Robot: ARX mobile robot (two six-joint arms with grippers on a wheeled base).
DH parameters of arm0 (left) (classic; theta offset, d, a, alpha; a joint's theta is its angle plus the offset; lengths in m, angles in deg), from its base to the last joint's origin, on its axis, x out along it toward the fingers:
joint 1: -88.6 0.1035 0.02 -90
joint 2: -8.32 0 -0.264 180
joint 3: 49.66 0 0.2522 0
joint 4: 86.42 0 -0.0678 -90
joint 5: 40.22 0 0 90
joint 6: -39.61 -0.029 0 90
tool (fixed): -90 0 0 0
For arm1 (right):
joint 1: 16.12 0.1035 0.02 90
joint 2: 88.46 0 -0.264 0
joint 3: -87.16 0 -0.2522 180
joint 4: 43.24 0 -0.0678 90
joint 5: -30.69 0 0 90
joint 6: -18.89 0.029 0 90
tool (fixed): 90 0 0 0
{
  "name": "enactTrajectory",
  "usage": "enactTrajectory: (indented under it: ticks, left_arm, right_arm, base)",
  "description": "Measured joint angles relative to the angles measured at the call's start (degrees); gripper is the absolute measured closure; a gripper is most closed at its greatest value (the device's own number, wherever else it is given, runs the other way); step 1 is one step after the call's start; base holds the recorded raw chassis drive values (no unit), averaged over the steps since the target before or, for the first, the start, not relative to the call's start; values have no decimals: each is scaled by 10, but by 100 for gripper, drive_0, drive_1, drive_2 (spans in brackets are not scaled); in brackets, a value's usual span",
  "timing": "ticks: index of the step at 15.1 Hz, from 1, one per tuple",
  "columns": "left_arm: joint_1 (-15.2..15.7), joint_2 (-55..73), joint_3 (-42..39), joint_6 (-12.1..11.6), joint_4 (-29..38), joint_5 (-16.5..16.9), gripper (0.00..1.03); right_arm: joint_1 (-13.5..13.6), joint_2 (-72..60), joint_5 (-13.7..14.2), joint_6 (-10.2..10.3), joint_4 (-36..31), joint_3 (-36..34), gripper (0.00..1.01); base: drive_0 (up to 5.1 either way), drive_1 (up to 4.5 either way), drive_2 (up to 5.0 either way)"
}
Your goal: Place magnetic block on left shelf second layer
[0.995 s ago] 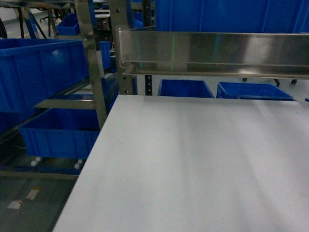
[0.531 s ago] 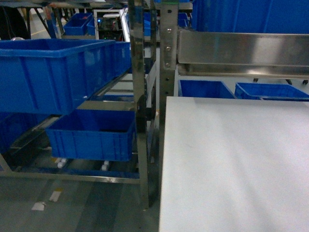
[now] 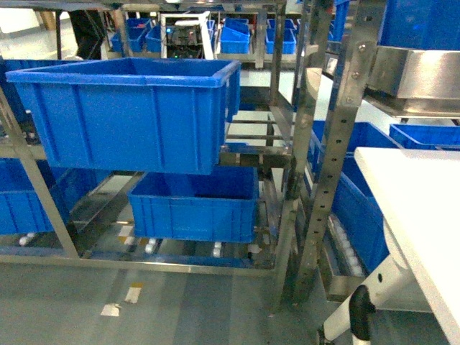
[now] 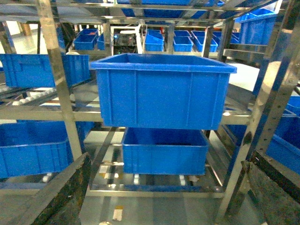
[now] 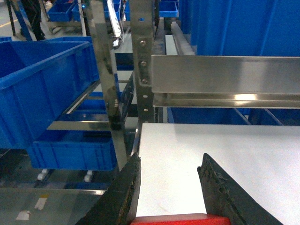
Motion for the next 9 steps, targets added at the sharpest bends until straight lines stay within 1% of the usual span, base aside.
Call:
enactTrajectory:
  ticks: [8, 9]
  left_arm:
    - [0, 0, 0, 0, 0, 0, 5]
    - [0, 0, 0, 0, 0, 0, 5]
  right_arm:
    - [0, 0, 0, 0, 0, 0, 68]
    - [0, 0, 0, 0, 0, 0, 68]
  base:
    - [-489, 247, 247]
    - [-472, 355, 155]
